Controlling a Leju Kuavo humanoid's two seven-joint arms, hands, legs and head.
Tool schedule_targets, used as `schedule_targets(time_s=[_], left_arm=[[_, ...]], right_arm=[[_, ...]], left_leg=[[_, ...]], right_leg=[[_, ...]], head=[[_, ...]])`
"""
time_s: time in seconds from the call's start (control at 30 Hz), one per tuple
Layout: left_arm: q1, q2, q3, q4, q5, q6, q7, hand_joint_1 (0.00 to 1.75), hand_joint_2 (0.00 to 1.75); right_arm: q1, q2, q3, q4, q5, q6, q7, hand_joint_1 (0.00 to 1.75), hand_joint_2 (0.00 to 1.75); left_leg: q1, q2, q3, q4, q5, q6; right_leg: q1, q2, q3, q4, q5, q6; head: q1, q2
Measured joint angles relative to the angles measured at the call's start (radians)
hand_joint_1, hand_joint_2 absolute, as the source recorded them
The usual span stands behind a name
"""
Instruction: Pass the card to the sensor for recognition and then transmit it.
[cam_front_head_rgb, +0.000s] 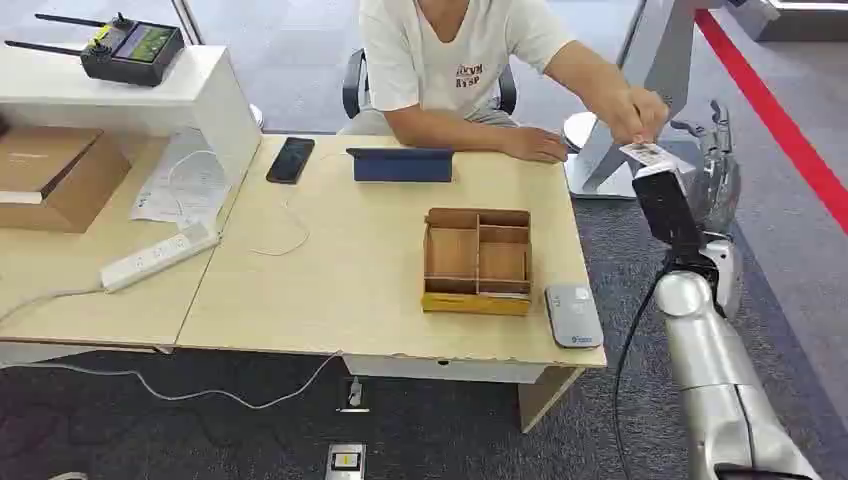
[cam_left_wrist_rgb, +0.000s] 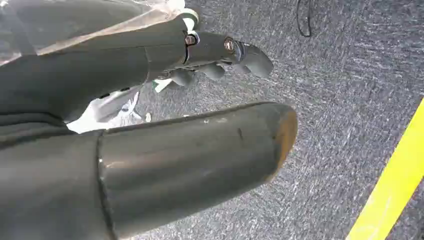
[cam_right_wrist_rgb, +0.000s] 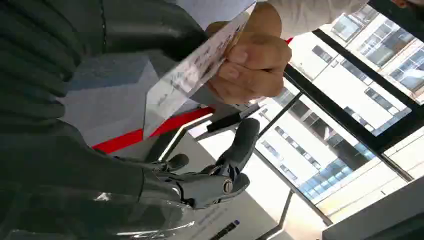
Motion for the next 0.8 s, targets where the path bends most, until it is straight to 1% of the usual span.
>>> schedule_targets(time_s=[0.33, 0.43, 0.47, 0.5, 0.63, 0.8], left_arm=[[0.0, -0.002, 0.0, 0.0, -0.002, 0.0, -0.002, 0.0, 0.0], [0.0, -0.003, 0.0, 0.0, -0.008, 0.0, -0.002, 0.0, 0.0], [0.0, -0.003, 0.0, 0.0, -0.011, 0.0, -0.002, 0.0, 0.0], [0.0, -0.004, 0.0, 0.0, -0.013, 0.0, -0.002, 0.0, 0.0], [0.0, -0.004, 0.0, 0.0, -0.017, 0.0, -0.002, 0.0, 0.0], [0.0, -0.006, -0.001, 0.0, -0.02, 0.0, -0.002, 0.0, 0.0]], right_arm=[[0.002, 0.0, 0.0, -0.033, 0.009, 0.012, 0.003, 1.73, 1.75], [0.002, 0.0, 0.0, -0.037, 0.009, 0.019, 0.003, 1.75, 1.75], [0.002, 0.0, 0.0, -0.037, 0.01, 0.021, 0.003, 1.71, 1.75], [0.002, 0.0, 0.0, -0.038, 0.011, 0.023, 0.003, 1.75, 1.75], [0.002, 0.0, 0.0, -0.039, 0.016, 0.029, 0.003, 1.75, 1.75], [0.004, -0.002, 0.0, -0.054, 0.033, 0.093, 0.029, 1.75, 1.75]], left_leg=[[0.0, 0.0, 0.0, 0.0, 0.0, 0.0], [0.0, 0.0, 0.0, 0.0, 0.0, 0.0], [0.0, 0.0, 0.0, 0.0, 0.0, 0.0], [0.0, 0.0, 0.0, 0.0, 0.0, 0.0], [0.0, 0.0, 0.0, 0.0, 0.0, 0.0], [0.0, 0.0, 0.0, 0.0, 0.0, 0.0]], right_leg=[[0.0, 0.0, 0.0, 0.0, 0.0, 0.0], [0.0, 0.0, 0.0, 0.0, 0.0, 0.0], [0.0, 0.0, 0.0, 0.0, 0.0, 0.0], [0.0, 0.0, 0.0, 0.0, 0.0, 0.0], [0.0, 0.0, 0.0, 0.0, 0.0, 0.0], [0.0, 0.0, 0.0, 0.0, 0.0, 0.0]], head=[[0.0, 0.0], [0.0, 0.0], [0.0, 0.0], [0.0, 0.0], [0.0, 0.0], [0.0, 0.0]])
